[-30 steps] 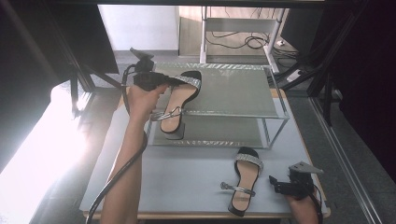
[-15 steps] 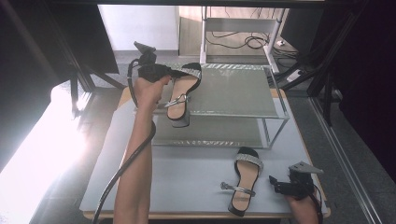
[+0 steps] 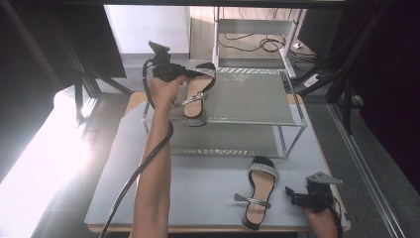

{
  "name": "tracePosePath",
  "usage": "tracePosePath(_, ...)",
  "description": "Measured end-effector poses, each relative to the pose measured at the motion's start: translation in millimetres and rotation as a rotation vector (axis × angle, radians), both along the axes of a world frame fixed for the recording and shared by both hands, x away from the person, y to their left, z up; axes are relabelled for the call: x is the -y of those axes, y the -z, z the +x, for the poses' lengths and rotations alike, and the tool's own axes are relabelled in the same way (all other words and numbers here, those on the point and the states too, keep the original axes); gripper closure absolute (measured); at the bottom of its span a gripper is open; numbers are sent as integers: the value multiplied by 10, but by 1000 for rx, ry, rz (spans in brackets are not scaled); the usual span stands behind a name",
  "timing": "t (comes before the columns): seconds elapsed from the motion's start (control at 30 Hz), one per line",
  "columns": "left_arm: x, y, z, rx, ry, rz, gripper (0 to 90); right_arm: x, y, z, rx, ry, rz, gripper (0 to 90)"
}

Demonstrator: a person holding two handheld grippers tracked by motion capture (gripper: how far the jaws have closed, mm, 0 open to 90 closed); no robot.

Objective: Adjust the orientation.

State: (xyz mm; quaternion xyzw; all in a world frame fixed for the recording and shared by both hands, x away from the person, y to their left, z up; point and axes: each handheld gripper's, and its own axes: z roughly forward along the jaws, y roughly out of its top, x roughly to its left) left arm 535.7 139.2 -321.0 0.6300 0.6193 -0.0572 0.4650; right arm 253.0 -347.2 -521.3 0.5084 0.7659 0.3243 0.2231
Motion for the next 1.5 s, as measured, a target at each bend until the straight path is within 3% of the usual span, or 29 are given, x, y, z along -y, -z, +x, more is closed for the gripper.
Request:
tracePosePath(0.5,81,114,153,3,-63,7,705,0,0,0,0,0,0,80)
tracePosePath(0.9,166,201,197,-46,-91,75,683,2,1,1,3,-1,-1,80)
tracePosePath(1.07,190,197,202,-49,-88,90,650,2,1,2,3,-2,-2,80)
tracePosePath(1.13,184,203,202,-50,-74,64,620,2,1,2,4,-2,-2,80)
tracePosePath(1.43,139,209,168,-29,-25,25,509,1,1,1,2,-1,-2,80)
tracePosePath(1.5,120,185,143,-16,-8,42,450,1,1,1,2,-1,-2,80)
